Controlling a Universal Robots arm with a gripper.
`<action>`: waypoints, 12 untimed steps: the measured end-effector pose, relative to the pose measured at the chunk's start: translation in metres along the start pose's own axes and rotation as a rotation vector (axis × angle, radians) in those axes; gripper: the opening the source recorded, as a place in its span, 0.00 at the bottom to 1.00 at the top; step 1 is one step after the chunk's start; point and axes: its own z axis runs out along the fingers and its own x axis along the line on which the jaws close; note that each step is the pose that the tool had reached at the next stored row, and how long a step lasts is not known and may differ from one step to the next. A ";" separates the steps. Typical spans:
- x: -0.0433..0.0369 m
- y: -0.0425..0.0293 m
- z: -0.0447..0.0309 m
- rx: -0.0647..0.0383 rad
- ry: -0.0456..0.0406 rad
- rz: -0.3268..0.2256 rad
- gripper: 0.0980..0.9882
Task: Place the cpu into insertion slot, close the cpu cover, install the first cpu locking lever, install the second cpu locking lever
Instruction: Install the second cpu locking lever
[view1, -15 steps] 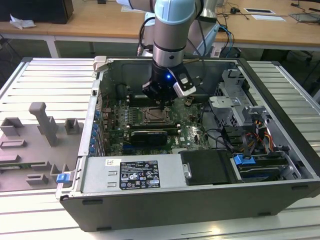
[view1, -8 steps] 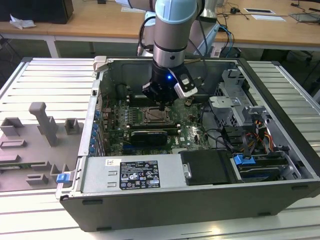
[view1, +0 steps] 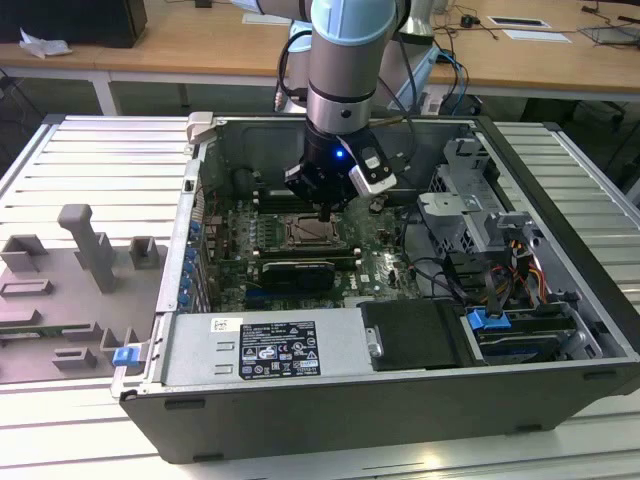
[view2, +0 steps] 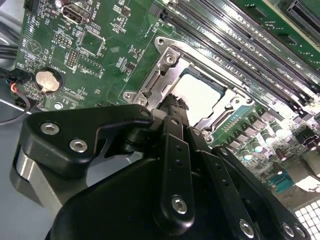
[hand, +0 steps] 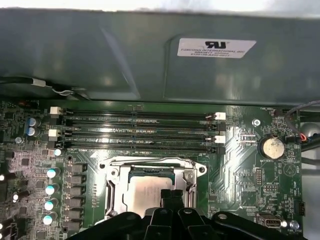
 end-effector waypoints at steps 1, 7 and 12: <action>0.0000 0.0001 -0.0013 0.000 0.0000 0.000 0.01; 0.0000 -0.0012 -0.0068 0.000 0.0000 0.000 0.01; 0.0002 -0.0069 -0.0074 0.000 0.0000 0.000 0.01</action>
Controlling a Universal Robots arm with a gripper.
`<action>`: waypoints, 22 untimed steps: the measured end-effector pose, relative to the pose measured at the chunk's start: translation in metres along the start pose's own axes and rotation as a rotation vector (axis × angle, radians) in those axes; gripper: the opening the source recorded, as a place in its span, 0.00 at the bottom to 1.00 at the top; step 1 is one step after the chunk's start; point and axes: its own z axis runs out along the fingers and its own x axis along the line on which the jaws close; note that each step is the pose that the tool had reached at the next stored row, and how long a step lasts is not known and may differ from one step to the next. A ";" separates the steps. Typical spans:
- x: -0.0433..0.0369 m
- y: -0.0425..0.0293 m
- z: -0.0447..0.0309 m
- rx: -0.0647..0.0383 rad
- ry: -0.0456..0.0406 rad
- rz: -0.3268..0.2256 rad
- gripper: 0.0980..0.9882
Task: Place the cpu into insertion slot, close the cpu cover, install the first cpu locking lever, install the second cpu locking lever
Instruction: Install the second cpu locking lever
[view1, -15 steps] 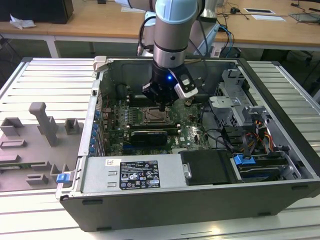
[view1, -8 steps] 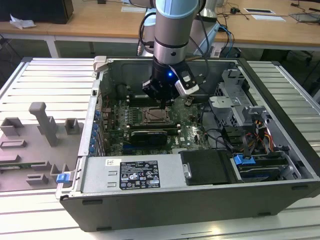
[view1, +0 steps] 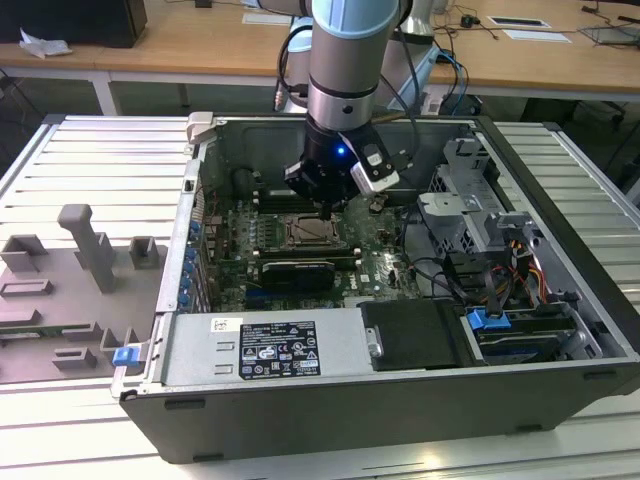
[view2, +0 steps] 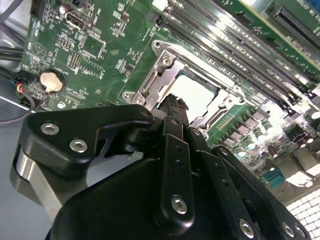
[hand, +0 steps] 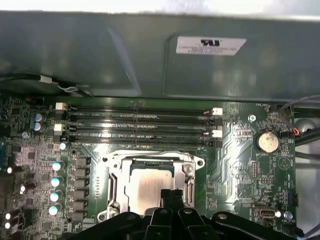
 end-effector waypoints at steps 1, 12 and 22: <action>0.0000 -0.0015 -0.0001 0.000 -0.0001 0.000 0.01; 0.0002 -0.0051 -0.0101 0.000 0.0000 0.000 0.01; 0.0007 -0.0189 -0.0126 0.000 0.0000 0.000 0.01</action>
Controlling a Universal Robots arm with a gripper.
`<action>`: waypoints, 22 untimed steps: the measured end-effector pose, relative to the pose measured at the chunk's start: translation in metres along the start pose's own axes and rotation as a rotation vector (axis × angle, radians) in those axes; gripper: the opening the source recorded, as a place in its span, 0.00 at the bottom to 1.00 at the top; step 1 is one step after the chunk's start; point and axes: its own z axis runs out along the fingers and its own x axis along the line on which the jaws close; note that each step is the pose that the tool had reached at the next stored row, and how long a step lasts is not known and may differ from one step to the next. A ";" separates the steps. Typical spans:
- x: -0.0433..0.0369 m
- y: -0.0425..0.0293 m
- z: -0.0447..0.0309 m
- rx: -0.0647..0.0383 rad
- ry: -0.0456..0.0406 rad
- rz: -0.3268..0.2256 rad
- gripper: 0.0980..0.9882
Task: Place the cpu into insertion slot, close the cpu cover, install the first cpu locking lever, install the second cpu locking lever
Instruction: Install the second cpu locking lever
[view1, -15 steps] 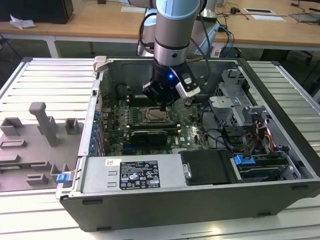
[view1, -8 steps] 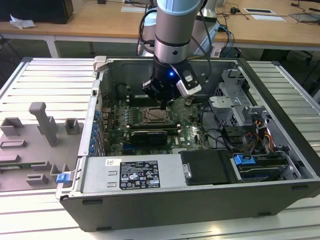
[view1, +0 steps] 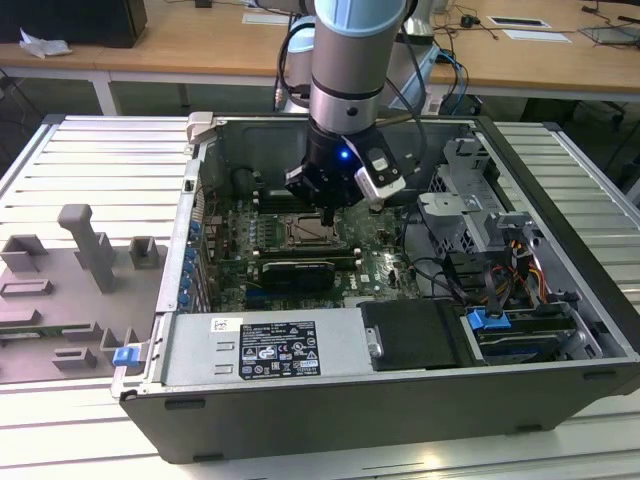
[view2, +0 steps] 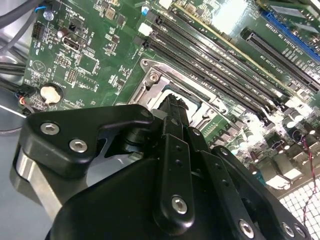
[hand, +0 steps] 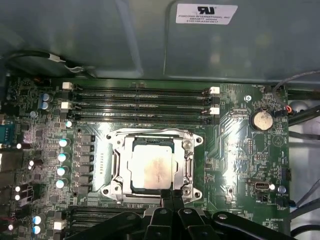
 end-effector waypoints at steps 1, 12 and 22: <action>0.0000 0.0000 -0.0006 0.000 0.0000 0.000 0.01; 0.0001 -0.0034 -0.0154 0.000 -0.0001 0.000 0.01; 0.0003 -0.0087 -0.0159 0.000 0.0000 0.000 0.01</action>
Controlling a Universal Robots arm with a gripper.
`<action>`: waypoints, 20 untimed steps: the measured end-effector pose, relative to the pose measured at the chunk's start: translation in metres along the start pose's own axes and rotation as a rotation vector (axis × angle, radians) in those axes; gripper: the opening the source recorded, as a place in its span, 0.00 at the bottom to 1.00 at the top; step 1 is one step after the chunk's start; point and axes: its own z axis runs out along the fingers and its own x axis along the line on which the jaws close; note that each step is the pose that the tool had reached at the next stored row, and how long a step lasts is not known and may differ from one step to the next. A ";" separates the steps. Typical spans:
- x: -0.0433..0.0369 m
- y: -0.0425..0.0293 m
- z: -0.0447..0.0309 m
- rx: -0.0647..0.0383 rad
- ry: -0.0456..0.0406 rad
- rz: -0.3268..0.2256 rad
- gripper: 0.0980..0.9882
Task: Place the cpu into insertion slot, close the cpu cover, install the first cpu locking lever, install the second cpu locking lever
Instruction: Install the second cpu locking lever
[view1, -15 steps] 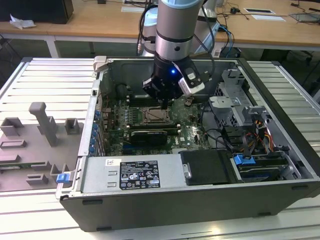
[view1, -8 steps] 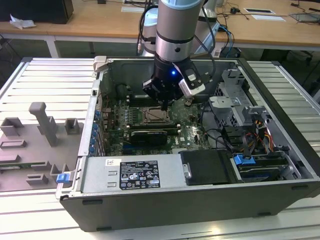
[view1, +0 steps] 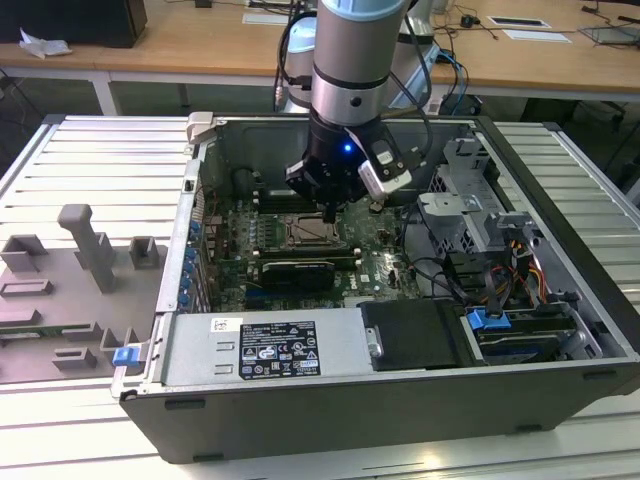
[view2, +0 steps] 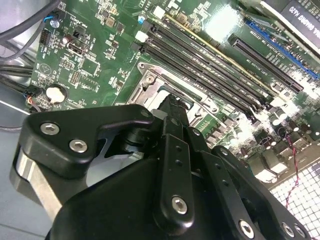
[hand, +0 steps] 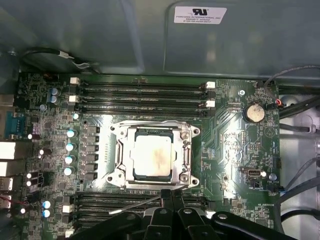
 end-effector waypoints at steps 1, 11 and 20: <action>0.0000 -0.0005 -0.0001 0.000 0.0000 0.000 0.01; 0.0002 -0.0057 -0.0005 0.000 -0.0001 0.000 0.01; 0.0003 -0.0114 -0.0011 0.000 0.0000 0.000 0.01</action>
